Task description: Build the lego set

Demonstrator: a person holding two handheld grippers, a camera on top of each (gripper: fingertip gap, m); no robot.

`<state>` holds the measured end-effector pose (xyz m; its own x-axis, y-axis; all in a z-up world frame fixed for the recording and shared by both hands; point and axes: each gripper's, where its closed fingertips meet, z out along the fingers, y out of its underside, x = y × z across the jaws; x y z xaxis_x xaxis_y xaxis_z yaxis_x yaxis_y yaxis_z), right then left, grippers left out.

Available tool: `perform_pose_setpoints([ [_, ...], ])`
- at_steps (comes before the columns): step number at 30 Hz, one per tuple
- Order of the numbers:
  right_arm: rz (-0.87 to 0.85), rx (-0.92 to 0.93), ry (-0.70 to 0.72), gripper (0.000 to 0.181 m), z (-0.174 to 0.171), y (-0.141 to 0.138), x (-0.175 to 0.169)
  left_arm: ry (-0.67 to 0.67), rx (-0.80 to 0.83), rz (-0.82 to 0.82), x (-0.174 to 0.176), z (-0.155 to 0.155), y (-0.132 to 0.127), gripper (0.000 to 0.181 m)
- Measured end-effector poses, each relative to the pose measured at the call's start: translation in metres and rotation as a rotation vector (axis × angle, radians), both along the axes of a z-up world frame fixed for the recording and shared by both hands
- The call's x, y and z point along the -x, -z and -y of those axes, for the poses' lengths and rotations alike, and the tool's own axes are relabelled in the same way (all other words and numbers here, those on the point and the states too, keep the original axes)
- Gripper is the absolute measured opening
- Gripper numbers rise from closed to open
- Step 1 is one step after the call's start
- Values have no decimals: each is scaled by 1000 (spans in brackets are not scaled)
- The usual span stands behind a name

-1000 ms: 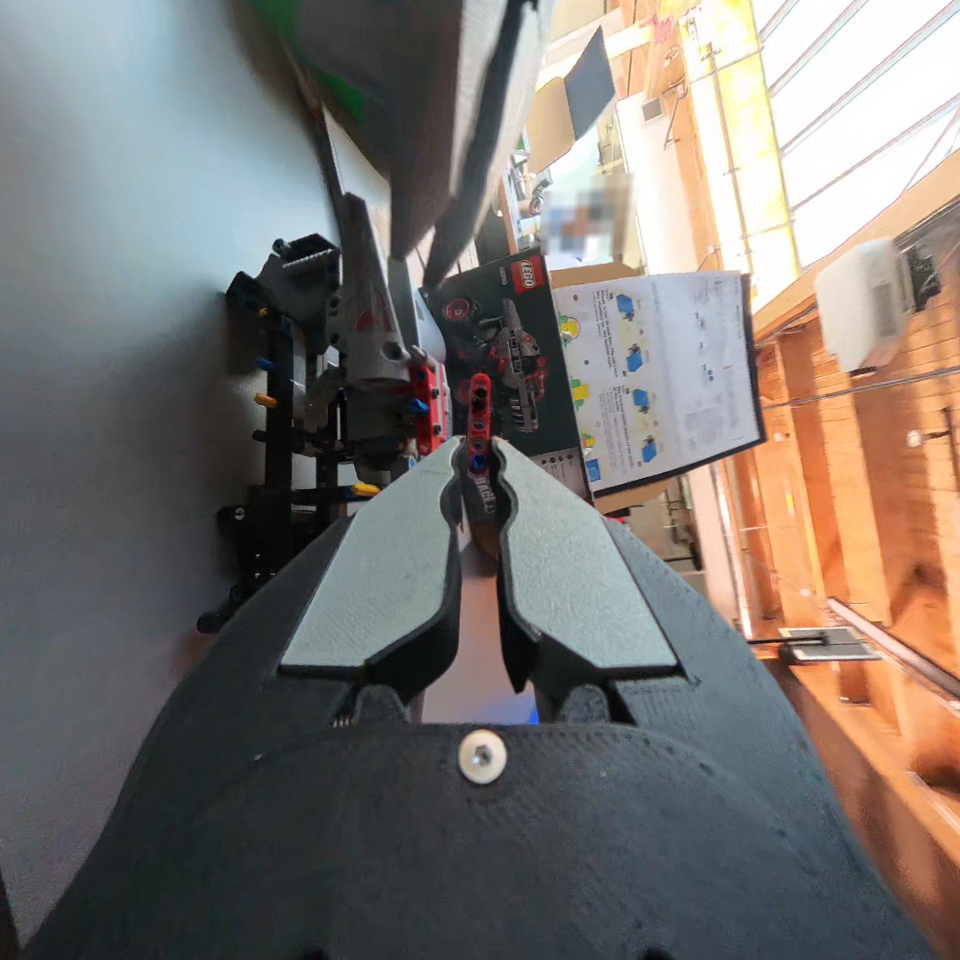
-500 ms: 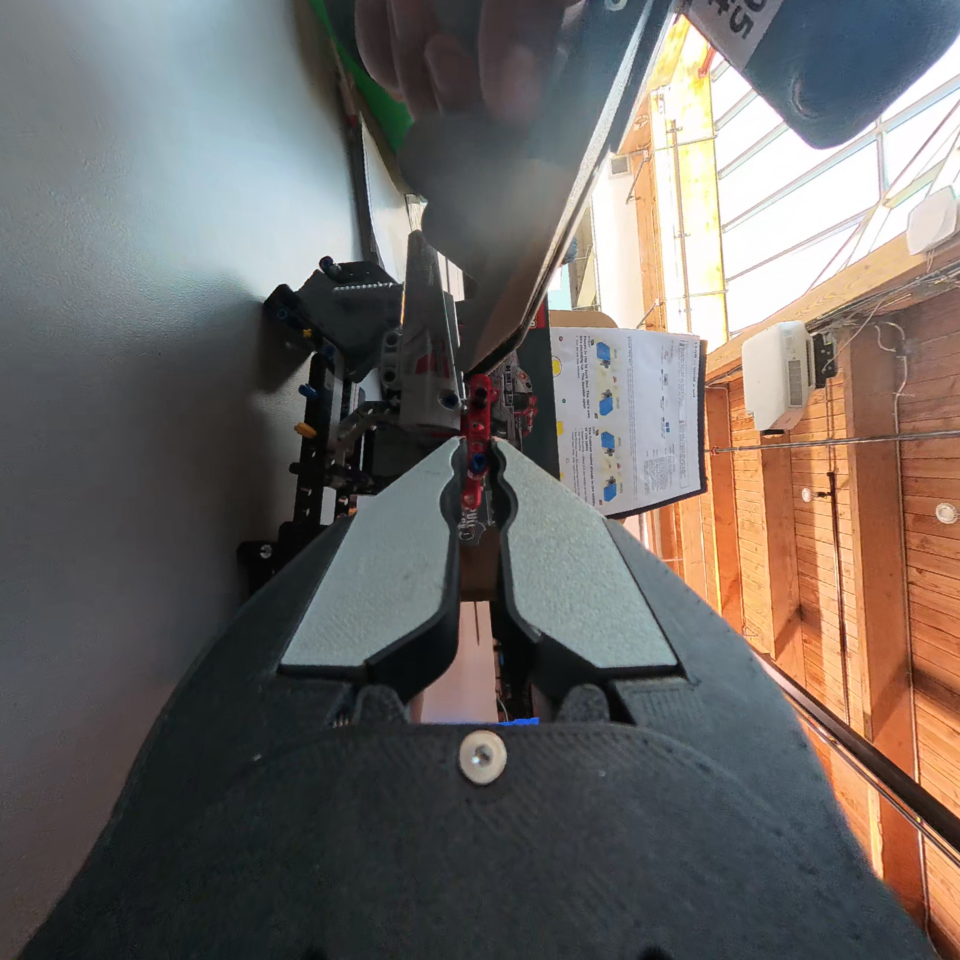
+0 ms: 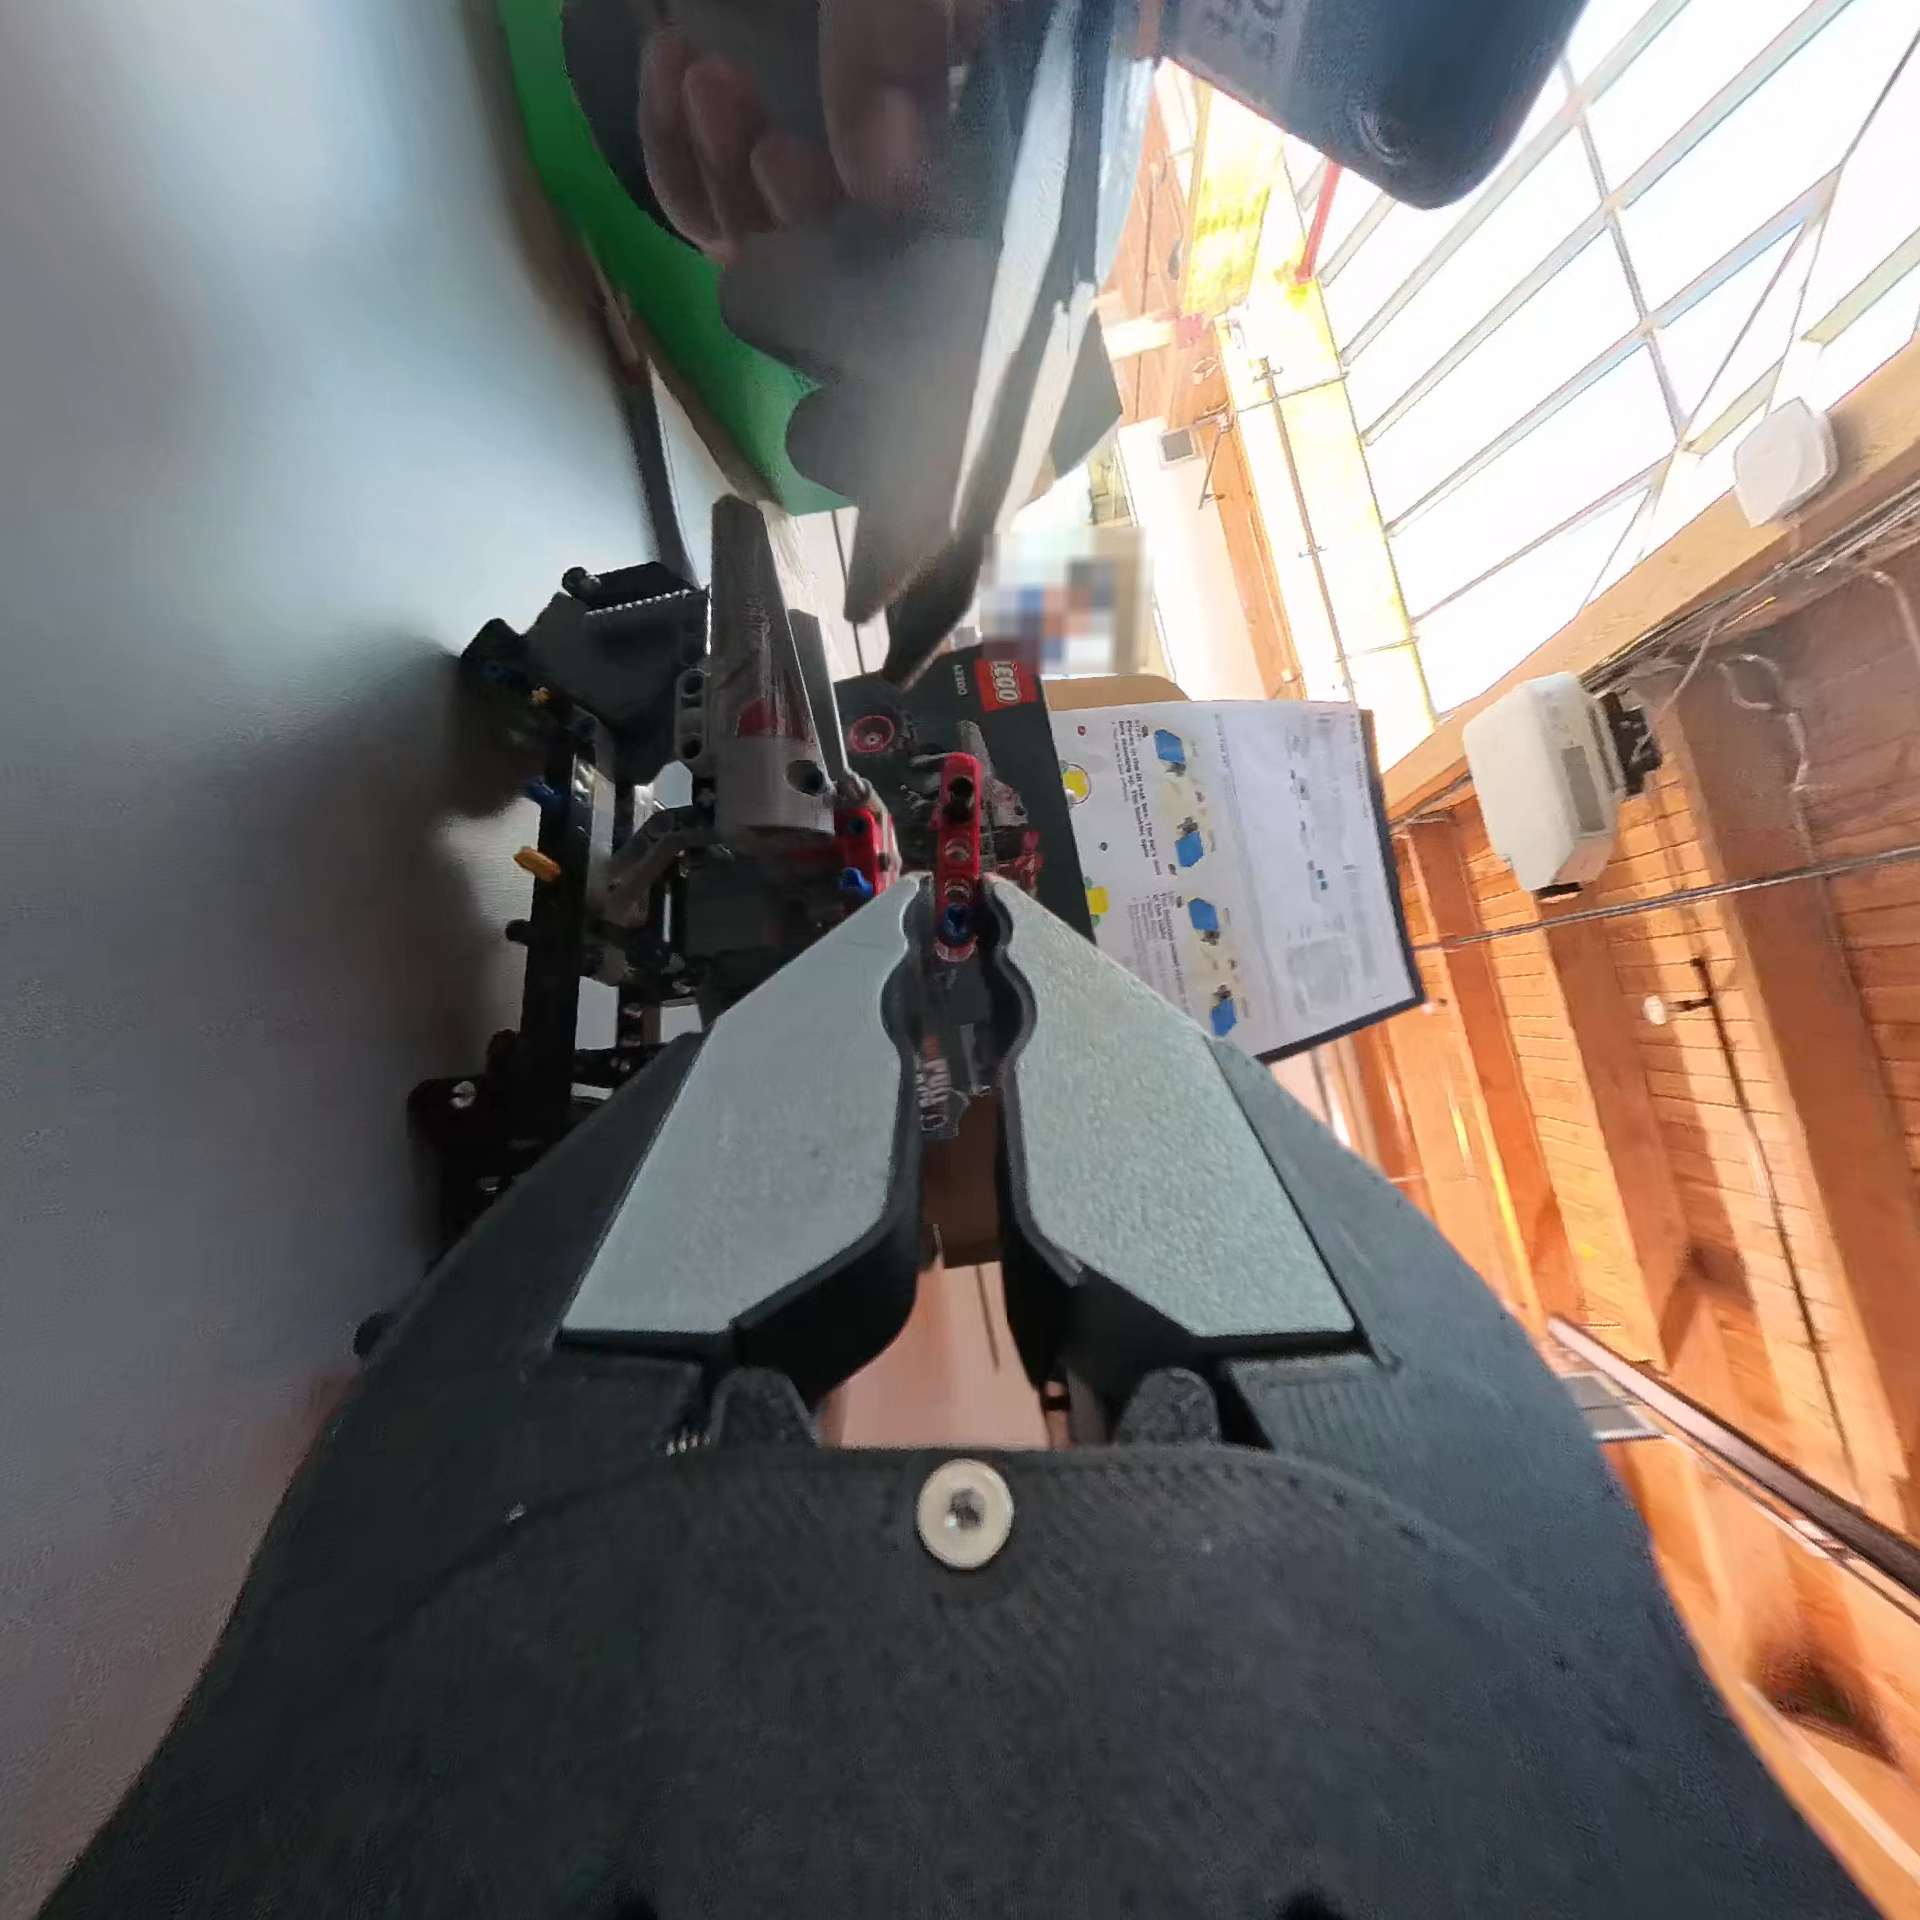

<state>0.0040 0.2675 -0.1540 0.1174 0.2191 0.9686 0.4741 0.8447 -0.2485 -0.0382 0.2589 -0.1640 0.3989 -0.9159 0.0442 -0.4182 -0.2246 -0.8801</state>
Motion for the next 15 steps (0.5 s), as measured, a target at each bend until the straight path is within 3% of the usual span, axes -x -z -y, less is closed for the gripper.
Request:
perform_pose_setpoints([
  [4,-3,59,-8,5,-2,8,-6,-90,-18,-108,26,-10,16,25],
  [9,15,37,-5,5,0,14,-6,-79,0,-160,17,-9,34,24],
  [15,15,-5,20,5,3,11,-9,-55,-52,-156,1,-1,20,24],
])
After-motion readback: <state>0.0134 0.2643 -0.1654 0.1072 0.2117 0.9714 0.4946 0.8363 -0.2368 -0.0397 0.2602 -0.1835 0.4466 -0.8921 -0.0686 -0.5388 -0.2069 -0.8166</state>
